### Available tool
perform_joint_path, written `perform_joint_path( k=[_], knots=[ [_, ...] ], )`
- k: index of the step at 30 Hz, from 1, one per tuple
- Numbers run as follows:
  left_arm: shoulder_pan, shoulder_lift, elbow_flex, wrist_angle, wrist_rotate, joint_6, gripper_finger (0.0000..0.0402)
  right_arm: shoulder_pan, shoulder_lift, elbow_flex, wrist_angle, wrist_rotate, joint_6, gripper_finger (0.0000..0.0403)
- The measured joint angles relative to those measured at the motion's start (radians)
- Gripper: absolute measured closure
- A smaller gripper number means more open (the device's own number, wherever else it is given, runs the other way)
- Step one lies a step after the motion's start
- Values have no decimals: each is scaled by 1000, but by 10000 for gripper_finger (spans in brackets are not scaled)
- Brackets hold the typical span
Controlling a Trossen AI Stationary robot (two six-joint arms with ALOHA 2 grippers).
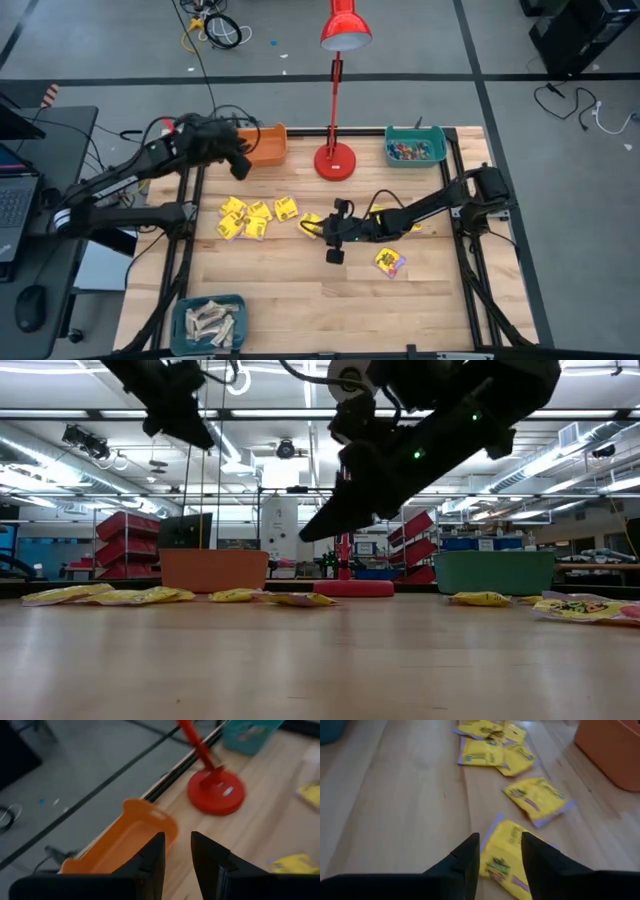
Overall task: Sort candy
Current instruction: Put the yellow candy into the orange bin
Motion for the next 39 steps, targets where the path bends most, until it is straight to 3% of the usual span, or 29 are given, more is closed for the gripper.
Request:
perform_joint_path(
  k=[8,12,16,24,32,39],
  knots=[
    [-108,-100,-19,7,-11,-7,305,7,128,59,48,2,46,242],
    [-141,-113,-19,3,-11,-25,305,8,176,89,11,54,66,232],
    [-170,-113,-20,1,-12,-26,305,9,184,107,-39,113,83,229],
    [-209,-111,-20,5,-16,-30,305,5,184,105,-108,116,87,235],
    [-249,-111,-20,5,-20,-34,305,-21,189,105,-143,86,109,264],
    [-277,-111,-20,3,-31,-43,305,-22,189,105,-144,84,85,329]
  ],
)
